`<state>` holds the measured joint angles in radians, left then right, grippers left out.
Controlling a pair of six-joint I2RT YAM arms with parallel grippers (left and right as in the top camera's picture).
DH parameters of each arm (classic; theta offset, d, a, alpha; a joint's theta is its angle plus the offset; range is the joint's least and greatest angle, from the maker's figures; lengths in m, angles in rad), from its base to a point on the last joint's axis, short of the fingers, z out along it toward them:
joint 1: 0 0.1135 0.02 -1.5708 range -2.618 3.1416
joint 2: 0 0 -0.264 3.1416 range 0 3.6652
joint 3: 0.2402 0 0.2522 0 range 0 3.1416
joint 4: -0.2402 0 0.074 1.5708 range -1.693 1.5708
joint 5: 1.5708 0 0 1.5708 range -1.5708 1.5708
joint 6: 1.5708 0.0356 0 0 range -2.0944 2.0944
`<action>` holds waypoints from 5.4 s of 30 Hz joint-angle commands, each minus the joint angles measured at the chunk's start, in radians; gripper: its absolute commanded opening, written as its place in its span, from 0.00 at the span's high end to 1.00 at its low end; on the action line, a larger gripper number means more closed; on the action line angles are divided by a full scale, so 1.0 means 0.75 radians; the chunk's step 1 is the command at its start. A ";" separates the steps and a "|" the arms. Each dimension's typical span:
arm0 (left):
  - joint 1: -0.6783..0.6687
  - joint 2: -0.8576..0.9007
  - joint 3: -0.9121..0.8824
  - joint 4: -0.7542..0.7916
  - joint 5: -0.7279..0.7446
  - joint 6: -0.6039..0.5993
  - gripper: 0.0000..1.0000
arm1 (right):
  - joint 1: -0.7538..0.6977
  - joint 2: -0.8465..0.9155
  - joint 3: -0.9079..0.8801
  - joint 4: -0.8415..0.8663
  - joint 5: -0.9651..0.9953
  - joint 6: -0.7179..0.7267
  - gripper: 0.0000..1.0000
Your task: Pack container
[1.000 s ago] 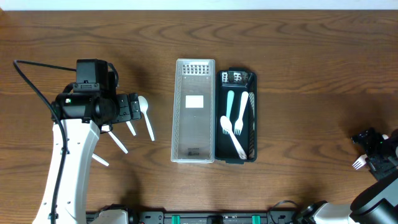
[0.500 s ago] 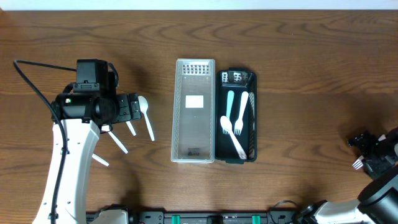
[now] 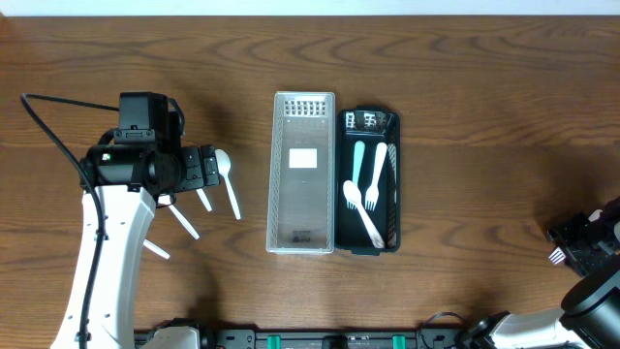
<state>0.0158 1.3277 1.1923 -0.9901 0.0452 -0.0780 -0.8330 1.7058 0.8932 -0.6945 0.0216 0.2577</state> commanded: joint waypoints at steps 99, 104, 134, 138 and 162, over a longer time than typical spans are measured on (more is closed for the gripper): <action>0.001 -0.002 0.026 0.011 -0.016 0.007 0.02 | 1.281 -0.106 0.210 -0.557 -0.055 -0.314 0.29; 0.001 -0.002 0.026 0.024 -0.016 0.008 0.02 | 1.374 -0.107 0.114 -0.515 -0.055 -0.278 0.27; 0.001 -0.002 0.026 0.030 -0.016 0.008 0.02 | 1.450 -0.106 -0.147 -0.274 -0.106 -0.095 0.24; 0.001 -0.002 0.026 0.030 -0.016 0.008 0.02 | 1.450 -0.106 -0.148 -0.274 -0.119 -0.095 0.24; 0.001 -0.002 0.026 0.030 -0.016 0.008 0.02 | 1.450 -0.106 -0.148 -0.285 -0.166 -0.034 0.50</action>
<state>0.0158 1.3277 1.1923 -0.9676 0.0452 -0.0784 0.2501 1.6279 0.7914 -0.9115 -0.0608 0.2058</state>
